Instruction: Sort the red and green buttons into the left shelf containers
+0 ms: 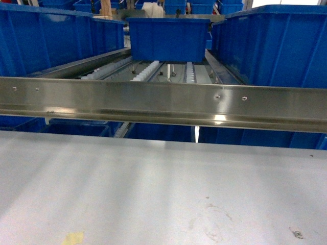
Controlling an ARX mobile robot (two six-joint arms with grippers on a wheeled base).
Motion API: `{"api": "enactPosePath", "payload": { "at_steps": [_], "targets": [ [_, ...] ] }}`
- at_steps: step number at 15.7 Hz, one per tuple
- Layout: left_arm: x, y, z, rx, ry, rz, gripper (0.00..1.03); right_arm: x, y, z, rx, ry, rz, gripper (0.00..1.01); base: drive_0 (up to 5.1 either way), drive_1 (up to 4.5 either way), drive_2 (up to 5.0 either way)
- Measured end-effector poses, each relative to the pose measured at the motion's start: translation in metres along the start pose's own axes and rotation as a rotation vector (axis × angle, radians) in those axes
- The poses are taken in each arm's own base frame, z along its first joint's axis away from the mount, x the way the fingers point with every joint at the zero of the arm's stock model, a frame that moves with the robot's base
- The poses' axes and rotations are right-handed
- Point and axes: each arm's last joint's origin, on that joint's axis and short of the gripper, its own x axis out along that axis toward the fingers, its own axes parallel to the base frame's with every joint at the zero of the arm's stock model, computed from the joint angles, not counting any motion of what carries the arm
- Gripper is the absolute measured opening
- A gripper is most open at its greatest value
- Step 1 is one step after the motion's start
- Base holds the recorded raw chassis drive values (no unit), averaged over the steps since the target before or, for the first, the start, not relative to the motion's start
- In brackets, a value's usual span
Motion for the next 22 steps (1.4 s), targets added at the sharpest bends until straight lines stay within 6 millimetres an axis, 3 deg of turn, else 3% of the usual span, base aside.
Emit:
{"api": "enactPosePath", "payload": {
  "at_steps": [22],
  "targets": [
    [-0.0002,0.0,0.0004,-0.001,-0.004,0.0,0.3,-0.0001,0.0001,-0.0001,-0.001,-0.002,0.001,0.29,-4.8,1.5,3.3]
  ]
}}
